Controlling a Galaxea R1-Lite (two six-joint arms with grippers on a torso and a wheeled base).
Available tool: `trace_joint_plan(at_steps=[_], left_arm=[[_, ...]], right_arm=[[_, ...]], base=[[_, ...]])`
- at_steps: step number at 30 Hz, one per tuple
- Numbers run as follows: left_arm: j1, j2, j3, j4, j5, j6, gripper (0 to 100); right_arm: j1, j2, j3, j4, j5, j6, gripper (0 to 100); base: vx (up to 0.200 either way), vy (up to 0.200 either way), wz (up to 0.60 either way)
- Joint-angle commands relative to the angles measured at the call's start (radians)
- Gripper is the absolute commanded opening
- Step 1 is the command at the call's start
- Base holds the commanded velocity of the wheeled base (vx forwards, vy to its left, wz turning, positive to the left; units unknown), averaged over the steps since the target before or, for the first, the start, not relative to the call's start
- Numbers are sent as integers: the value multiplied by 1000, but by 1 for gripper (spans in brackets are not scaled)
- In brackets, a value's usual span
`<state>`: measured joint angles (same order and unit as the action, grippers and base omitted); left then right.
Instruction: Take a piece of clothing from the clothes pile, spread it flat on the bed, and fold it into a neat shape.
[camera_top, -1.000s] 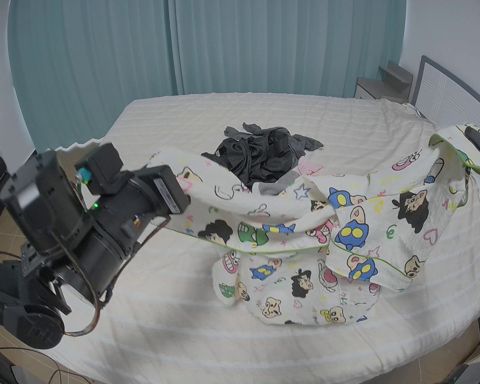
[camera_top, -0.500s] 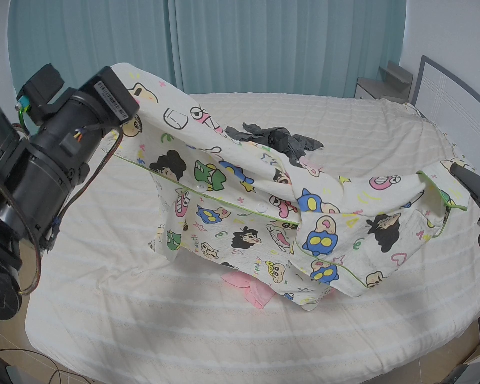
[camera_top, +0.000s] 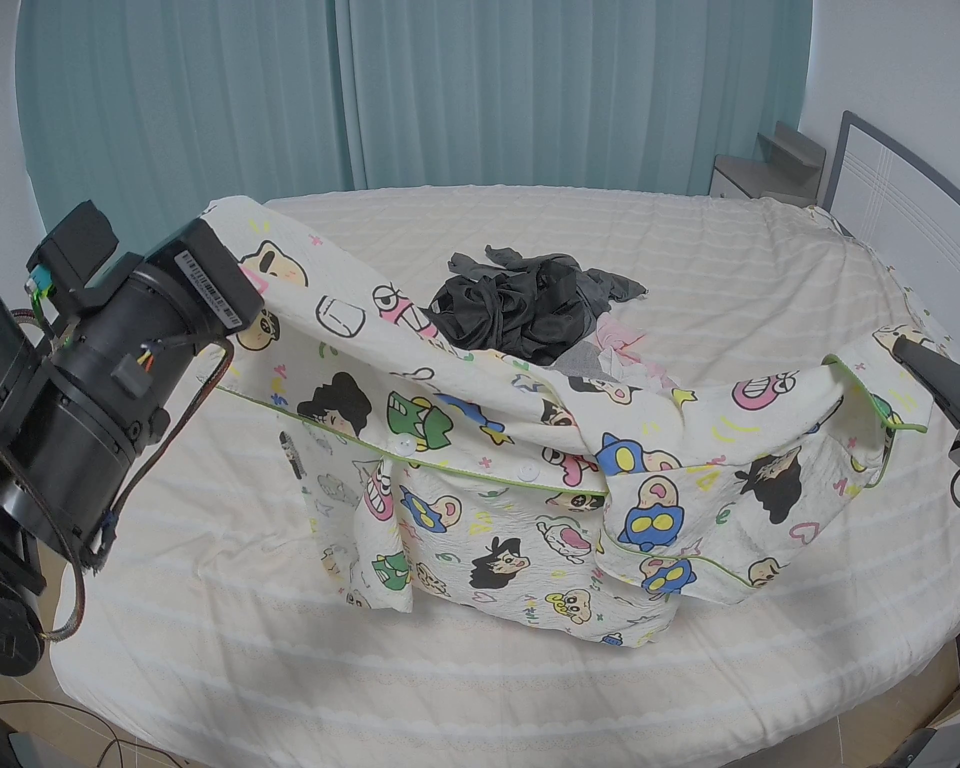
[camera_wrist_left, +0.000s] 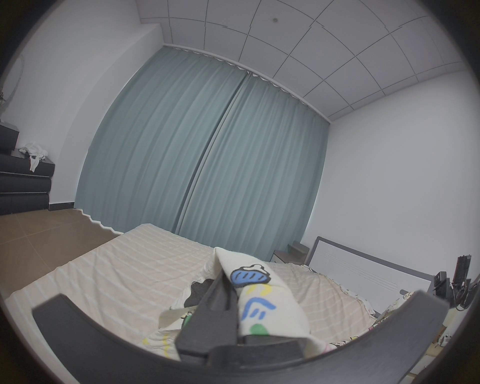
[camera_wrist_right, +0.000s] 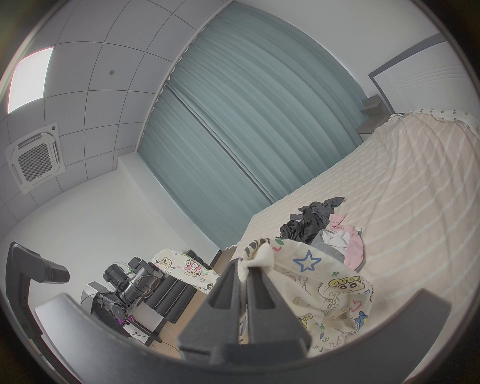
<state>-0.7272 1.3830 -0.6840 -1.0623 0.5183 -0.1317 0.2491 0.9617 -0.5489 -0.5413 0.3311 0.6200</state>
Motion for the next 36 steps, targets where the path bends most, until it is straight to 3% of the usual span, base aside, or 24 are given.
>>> trace_joint_plan(at_steps=[1,15,36], left_arm=[[0,1,15,-1,2,0,0],[3,2,15,1,16,4,0],[14,-7,31,-2,31,12,0]], right_arm=[[2,3,-3,0,0,0,0],[2,5,-6,0,6,0,0],[2,19,-14,-2,46,-2,0]], base=[[0,0,0],[-171,0,0],[0,0,0]])
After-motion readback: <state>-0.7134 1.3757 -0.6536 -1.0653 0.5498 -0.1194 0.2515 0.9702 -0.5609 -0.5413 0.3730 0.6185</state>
